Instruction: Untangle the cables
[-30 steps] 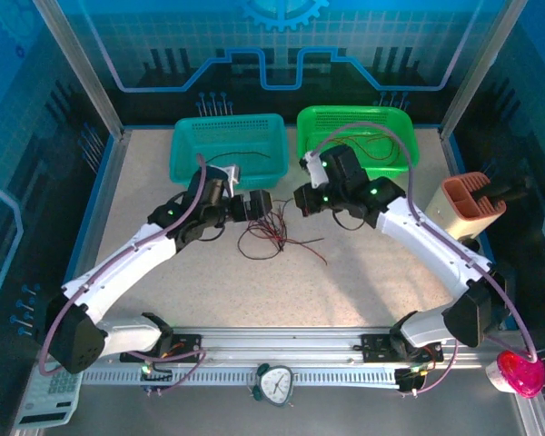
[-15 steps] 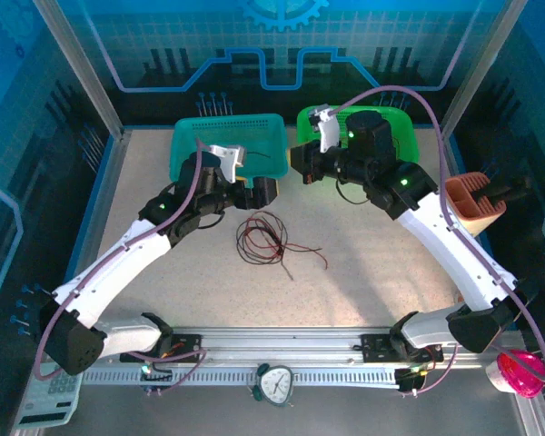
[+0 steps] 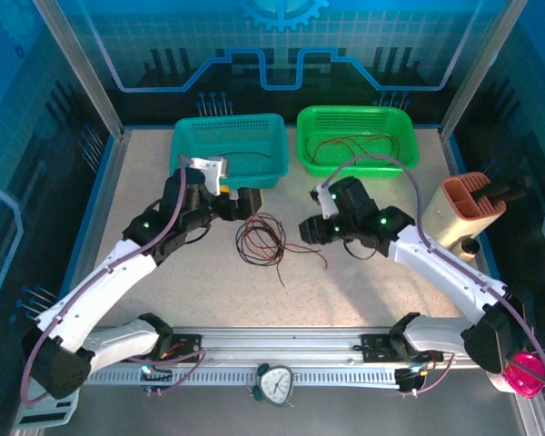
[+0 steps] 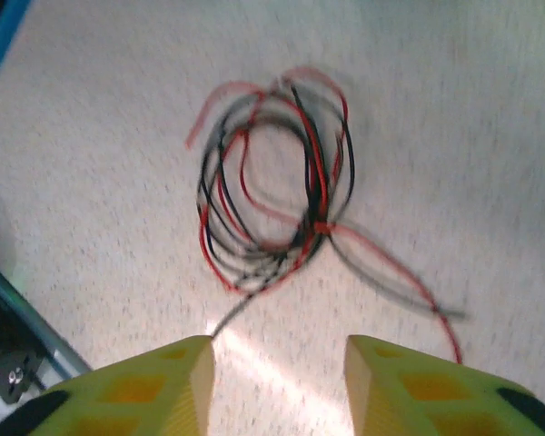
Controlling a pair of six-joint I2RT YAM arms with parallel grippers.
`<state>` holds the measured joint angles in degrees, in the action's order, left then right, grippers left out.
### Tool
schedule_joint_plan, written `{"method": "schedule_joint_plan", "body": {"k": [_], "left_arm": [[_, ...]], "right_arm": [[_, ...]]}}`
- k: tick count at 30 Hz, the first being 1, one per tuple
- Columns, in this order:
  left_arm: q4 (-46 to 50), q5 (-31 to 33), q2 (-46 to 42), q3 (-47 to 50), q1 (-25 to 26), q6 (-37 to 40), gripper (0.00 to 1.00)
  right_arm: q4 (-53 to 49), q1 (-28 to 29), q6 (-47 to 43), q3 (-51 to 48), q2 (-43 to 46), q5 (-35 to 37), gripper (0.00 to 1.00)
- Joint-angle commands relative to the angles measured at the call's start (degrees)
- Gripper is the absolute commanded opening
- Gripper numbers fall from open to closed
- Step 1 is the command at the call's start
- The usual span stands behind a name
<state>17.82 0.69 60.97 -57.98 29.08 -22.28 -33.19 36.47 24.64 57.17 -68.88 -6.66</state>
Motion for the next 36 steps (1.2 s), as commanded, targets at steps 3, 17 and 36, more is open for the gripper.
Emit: {"method": "schedule_joint_plan", "body": {"k": [3, 17, 36], "left_arm": [[0.38, 3.37, -1.76, 1.64, -1.47, -3.40, 0.99], [0.34, 2.10, -1.50, 0.56, -1.48, -4.64, 0.99], [-0.14, 1.20, -2.24, -0.89, -1.49, -3.53, 0.99]], "right_arm": [[0.55, 4.48, 6.71, -5.05, 4.64, -1.61, 0.54], [8.59, 16.71, 11.11, -4.96, -12.61, -0.57, 0.54], [-5.67, 11.01, -2.64, 16.78, -11.83, 3.06, 0.00]]}}
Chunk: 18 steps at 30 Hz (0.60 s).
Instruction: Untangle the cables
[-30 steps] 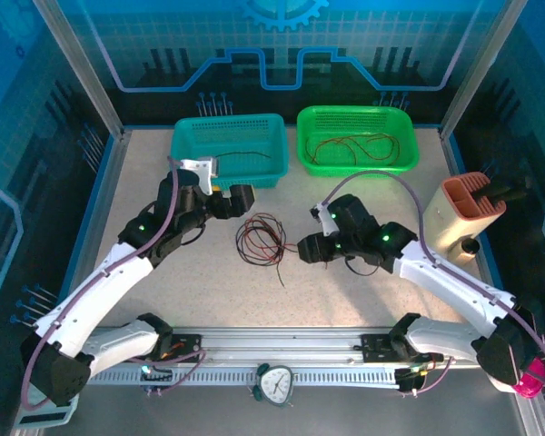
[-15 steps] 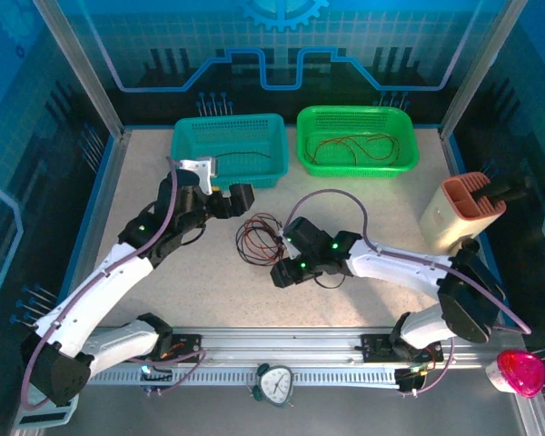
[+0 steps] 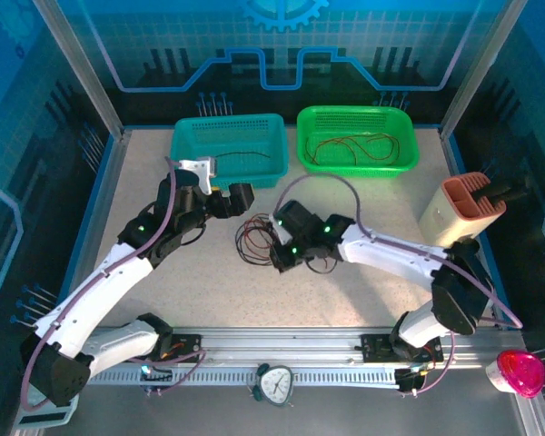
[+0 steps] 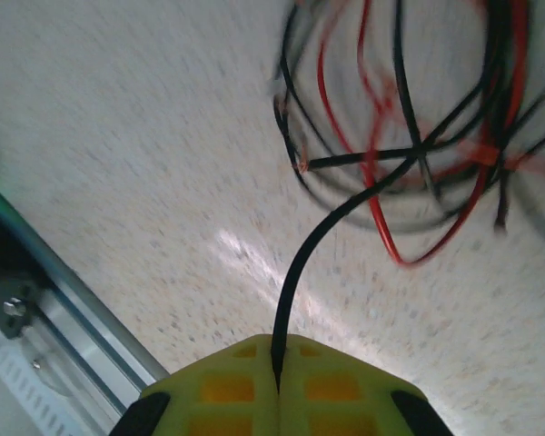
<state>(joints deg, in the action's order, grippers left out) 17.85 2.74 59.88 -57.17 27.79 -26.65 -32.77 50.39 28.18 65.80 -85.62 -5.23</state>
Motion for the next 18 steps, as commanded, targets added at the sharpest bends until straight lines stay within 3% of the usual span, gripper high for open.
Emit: {"method": "schedule_joint_plan", "body": {"k": [1, 9, 18], "left_arm": [[-0.47, -1.04, -1.08, -1.72, -0.20, 1.22, 0.99], [-3.49, -3.19, -1.16, -1.69, -0.55, 4.34, 0.99], [-6.76, -8.10, -0.31, -5.35, -0.74, 8.89, 0.99]], "right_arm": [[-7.15, -4.11, -7.13, 10.63, 5.38, 1.11, 0.00], [-9.41, -13.41, -10.30, 31.61, 4.06, -9.43, 0.00], [-9.15, -15.57, -8.95, 51.55, -1.20, -15.60, 0.00]]}}
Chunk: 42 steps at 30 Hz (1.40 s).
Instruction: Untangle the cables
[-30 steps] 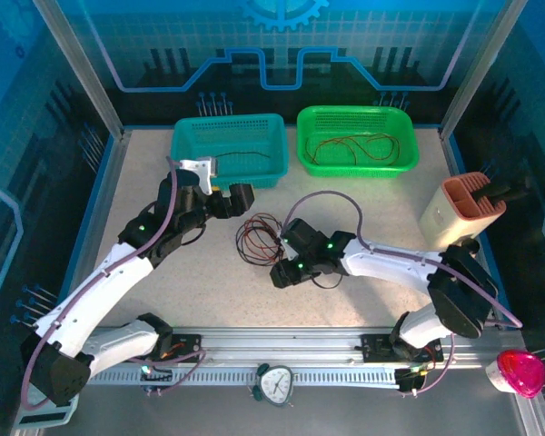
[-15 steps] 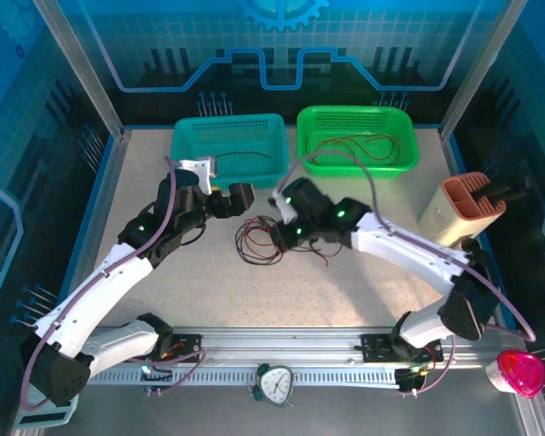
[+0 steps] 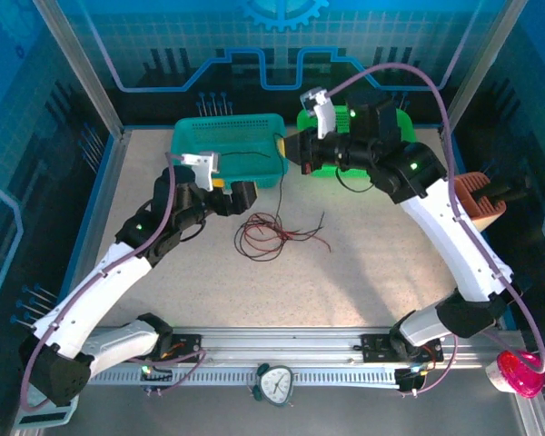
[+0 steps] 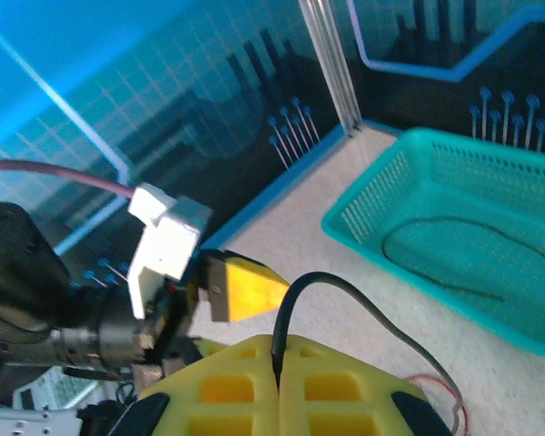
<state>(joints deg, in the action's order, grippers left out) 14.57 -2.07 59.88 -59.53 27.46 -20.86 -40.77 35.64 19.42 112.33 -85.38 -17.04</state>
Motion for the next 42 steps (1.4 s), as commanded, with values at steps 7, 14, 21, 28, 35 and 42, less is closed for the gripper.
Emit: {"method": "schedule_joint_plan", "body": {"k": [7, 14, 21, 28, 35, 42], "left_arm": [[-5.58, -6.15, 1.76, -7.99, -0.37, 5.69, 0.99], [-5.86, -7.72, 4.74, -15.60, -0.39, 7.71, 0.99], [-6.75, -9.49, 8.99, -22.74, -0.39, 9.00, 0.89], [-7.86, -12.10, 12.34, -28.64, -0.31, 9.38, 0.80], [-8.01, -15.07, 15.24, -33.40, -0.31, 9.59, 0.70], [-10.21, -18.38, 16.30, -33.97, -0.05, 8.81, 0.47]], "right_arm": [[-0.99, -1.19, 1.33, 14.24, -4.08, -6.23, 0.00], [-0.71, -1.63, 3.33, 20.26, -5.81, -9.88, 0.00], [0.78, -1.96, 5.77, 23.59, -6.36, -13.82, 0.00], [1.49, -2.17, 7.13, 22.61, -6.29, -16.80, 0.00], [2.46, -2.20, 7.04, 19.31, -5.25, -17.51, 0.00], [3.63, -2.43, 7.17, 15.99, -4.28, -17.89, 0.00]]}}
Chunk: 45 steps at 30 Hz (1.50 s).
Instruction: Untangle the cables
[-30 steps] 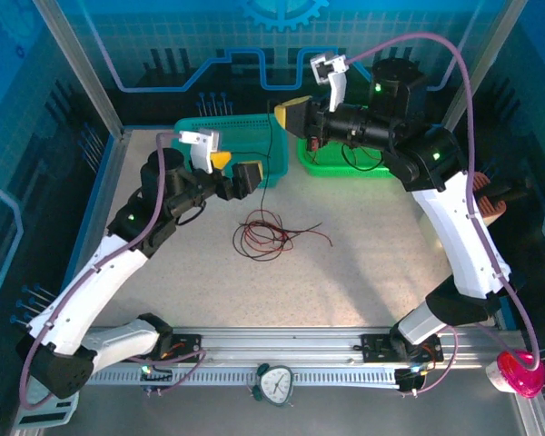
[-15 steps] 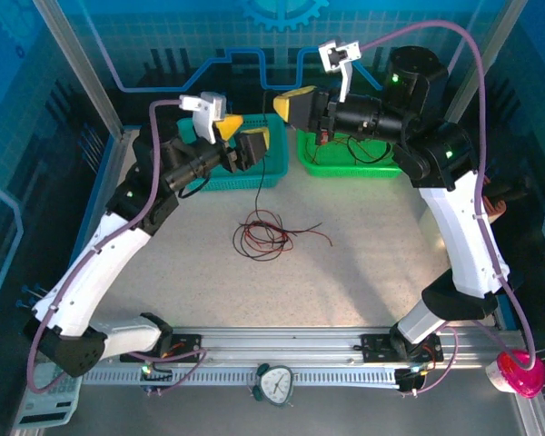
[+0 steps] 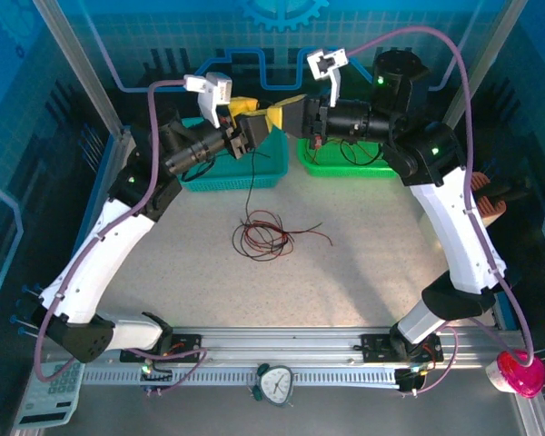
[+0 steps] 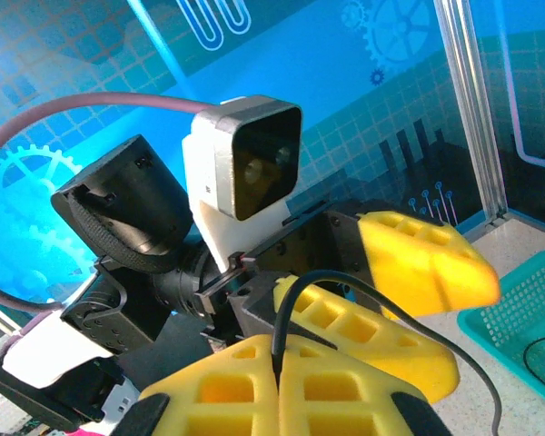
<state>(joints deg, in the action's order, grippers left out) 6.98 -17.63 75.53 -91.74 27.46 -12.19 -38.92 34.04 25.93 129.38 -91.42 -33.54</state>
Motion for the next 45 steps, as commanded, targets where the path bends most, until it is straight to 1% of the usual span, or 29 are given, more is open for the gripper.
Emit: {"method": "schedule_joint_plan", "body": {"k": [1, 8, 11, 12, 14, 15, 18, 20, 21, 23, 27, 31, 34, 40, 45], "left_arm": [[-2.75, -2.94, 0.75, -1.77, 0.04, 0.13, 0.43], [-3.90, -2.55, 1.29, -1.92, 0.40, -0.20, 0.11], [-4.33, -2.29, 1.67, -2.76, 0.49, -0.76, 0.01], [-4.54, -2.16, 1.82, -3.18, 0.51, -1.10, 0.00], [-5.31, -1.85, 2.34, -4.07, 0.65, -1.73, 0.00], [-5.61, -1.59, 2.56, -4.61, 0.66, -1.99, 0.00], [-6.51, -0.67, 3.85, -6.96, 0.69, -2.57, 0.00], [-6.37, 0.50, 5.39, -9.90, 0.84, -2.67, 0.00], [-6.20, 0.77, 6.15, -11.23, 0.84, -2.59, 0.00], [-5.96, 1.35, 7.73, -14.43, 0.82, -2.32, 0.00], [-5.84, 2.43, 10.69, -19.92, 0.83, -1.12, 0.00], [-5.34, 4.08, 13.92, -26.02, 0.83, 1.17, 0.00], [-6.71, 6.08, 16.29, -29.39, 0.68, 4.09, 0.00], [-5.16, 10.30, 22.79, -39.20, 0.32, 8.93, 0.00], [-4.45, 14.73, 27.77, -44.63, -0.67, 11.62, 0.00]], "right_arm": [[2.08, -0.87, 0.70, -1.59, 1.98, -1.44, 0.00], [3.94, -2.28, 1.25, -5.71, 4.24, -1.26, 0.00], [5.84, -3.92, 2.48, -8.72, 6.02, -1.15, 0.00], [6.75, -4.69, 3.20, -9.96, 6.78, -1.30, 0.00], [8.18, -6.07, 4.31, -12.02, 7.96, -1.70, 0.01], [8.69, -6.62, 4.75, -12.95, 8.53, -1.71, 0.06], [10.62, -8.46, 6.01, -16.32, 10.55, -1.79, 0.19], [11.76, -9.78, 6.82, -18.93, 12.27, -1.46, 0.36], [12.42, -10.45, 7.22, -20.40, 13.26, -1.16, 0.41], [14.50, -12.05, 8.56, -24.83, 15.89, -0.66, 0.45], [17.89, -14.22, 10.80, -33.64, 20.09, 0.05, 0.48], [19.14, -14.42, 11.31, -41.22, 22.39, 0.23, 0.49], [20.37, -14.40, 11.92, -46.75, 23.88, 0.56, 0.49], [18.24, -13.64, 9.04, -54.68, 26.38, 3.61, 0.49], [18.46, -12.10, 7.38, -60.71, 28.34, 6.38, 0.50]]}}
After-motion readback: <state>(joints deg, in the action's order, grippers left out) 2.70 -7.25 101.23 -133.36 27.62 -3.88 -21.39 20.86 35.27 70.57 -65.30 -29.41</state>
